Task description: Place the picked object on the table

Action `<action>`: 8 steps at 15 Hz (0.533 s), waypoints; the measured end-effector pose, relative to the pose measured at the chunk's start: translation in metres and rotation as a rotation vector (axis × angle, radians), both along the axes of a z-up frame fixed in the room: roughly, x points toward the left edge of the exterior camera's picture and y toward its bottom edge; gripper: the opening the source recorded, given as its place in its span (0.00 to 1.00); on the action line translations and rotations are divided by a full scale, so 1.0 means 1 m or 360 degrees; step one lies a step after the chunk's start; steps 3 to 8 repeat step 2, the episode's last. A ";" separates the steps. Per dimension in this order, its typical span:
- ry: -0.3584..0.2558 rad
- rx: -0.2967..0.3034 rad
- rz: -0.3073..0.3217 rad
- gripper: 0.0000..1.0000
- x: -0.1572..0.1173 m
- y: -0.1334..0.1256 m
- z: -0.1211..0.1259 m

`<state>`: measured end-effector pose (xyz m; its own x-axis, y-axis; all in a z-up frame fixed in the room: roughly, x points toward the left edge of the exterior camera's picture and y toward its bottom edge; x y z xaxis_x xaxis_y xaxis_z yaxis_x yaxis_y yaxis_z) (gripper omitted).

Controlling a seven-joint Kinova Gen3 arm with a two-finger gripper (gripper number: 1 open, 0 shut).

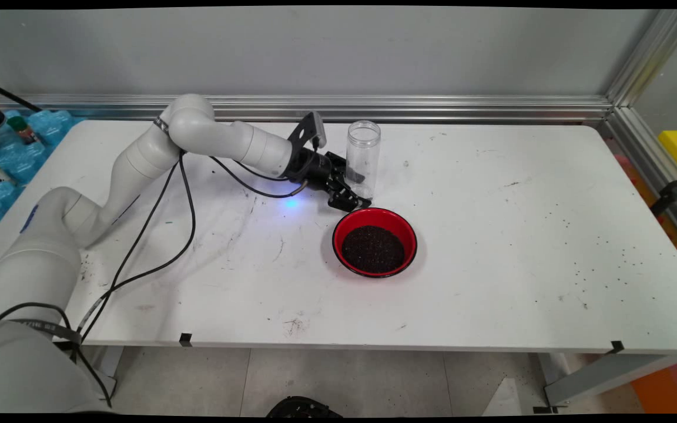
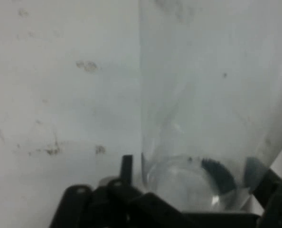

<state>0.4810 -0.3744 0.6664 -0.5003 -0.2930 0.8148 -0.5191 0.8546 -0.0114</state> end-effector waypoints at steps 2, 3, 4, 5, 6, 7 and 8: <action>-0.0002 0.0004 -0.0004 1.00 0.000 0.001 -0.001; -0.0002 0.0004 -0.0004 1.00 0.000 0.001 -0.001; -0.0002 0.0004 -0.0004 1.00 0.000 0.001 -0.001; -0.0002 0.0004 -0.0004 1.00 0.000 0.001 -0.001; -0.0002 0.0004 -0.0004 1.00 0.000 0.001 -0.001; -0.0002 0.0004 -0.0004 1.00 0.000 0.001 -0.001; -0.0002 0.0004 -0.0004 1.00 0.000 0.001 -0.001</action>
